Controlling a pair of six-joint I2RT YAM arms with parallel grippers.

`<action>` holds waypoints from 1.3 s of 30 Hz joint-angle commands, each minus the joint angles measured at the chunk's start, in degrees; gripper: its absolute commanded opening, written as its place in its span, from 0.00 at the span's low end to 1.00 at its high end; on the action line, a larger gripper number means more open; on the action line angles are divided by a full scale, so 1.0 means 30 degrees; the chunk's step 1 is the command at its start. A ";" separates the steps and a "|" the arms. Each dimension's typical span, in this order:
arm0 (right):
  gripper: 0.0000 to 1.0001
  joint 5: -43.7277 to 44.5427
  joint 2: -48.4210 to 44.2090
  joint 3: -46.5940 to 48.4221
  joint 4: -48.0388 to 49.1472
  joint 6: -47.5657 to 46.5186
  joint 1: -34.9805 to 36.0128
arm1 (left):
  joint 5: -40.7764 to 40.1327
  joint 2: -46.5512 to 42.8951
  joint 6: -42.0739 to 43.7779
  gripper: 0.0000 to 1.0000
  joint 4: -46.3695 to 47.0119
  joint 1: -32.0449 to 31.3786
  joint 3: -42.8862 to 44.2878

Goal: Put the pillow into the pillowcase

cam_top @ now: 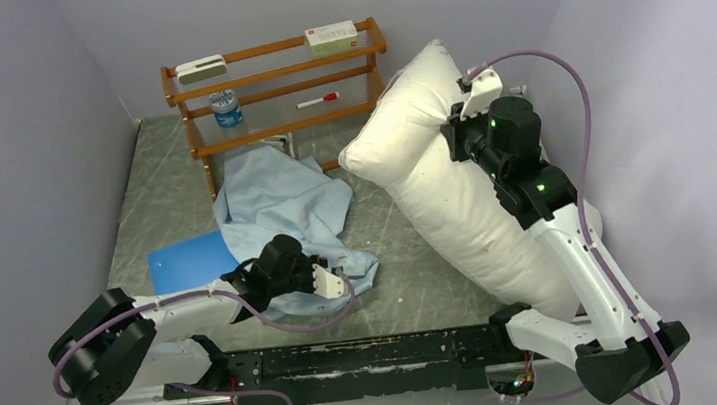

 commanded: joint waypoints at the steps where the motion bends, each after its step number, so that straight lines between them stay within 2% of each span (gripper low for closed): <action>1: 0.00 -0.0011 -0.0616 -0.0117 0.0688 0.0324 -0.0261 | -0.0700 -0.0103 -0.0387 0.13 0.0445 -0.0182 0.0785; 2: 0.00 -0.0118 -0.0643 -0.0217 0.0688 0.0324 -0.0255 | -0.1026 -0.0382 -0.0773 0.06 0.0611 -0.0184 0.0846; 3: 0.00 -0.0274 -0.0672 -0.0318 0.0692 0.0796 -0.0273 | -0.1363 -0.0728 -0.1264 0.05 0.0910 -0.0177 0.0908; 9: 0.00 -0.1804 -0.1010 -0.1041 0.0199 0.0703 -0.0239 | -0.5124 -0.2217 -0.6431 0.05 0.2269 -0.0156 0.2399; 13: 0.00 -0.2038 -0.0511 -0.0557 -0.1586 -0.0423 -0.0244 | -0.7227 -0.0885 -0.9734 0.05 0.0620 -0.0023 0.5213; 18: 0.00 -0.2179 -0.0514 0.0116 -0.3384 -0.1369 -0.0254 | -0.7834 0.0679 -1.2304 0.05 -0.0472 0.0305 0.7641; 23: 0.00 -0.3216 -0.0646 0.0766 -0.5017 -0.1688 -0.0228 | -0.4816 0.0561 -1.5952 0.05 -0.1031 0.3010 0.9202; 24: 0.00 -0.3988 -0.0738 0.1090 -0.5770 -0.1687 -0.0246 | -0.3728 0.0814 -1.6913 0.05 -0.1186 0.4408 0.9772; 28: 0.00 -0.6362 -0.1258 0.1534 -0.6348 -0.1325 -0.0245 | -0.1776 0.1782 -1.8837 0.05 -0.1160 0.6256 1.0986; 30: 0.00 -0.8488 -0.1446 0.1597 -0.6492 -0.1171 -0.0202 | -0.1116 0.2426 -1.9526 0.05 -0.1198 0.6899 1.1870; 34: 0.00 -1.0542 -0.2003 0.0946 -0.6269 -0.1109 -0.0168 | -0.0173 0.3882 -2.0845 0.05 -0.1802 0.7897 1.4109; 39: 0.00 -1.4113 -0.2100 0.0084 -0.5335 -0.0808 0.0177 | 0.0444 0.5792 -2.2000 0.05 -0.3441 0.8309 1.7107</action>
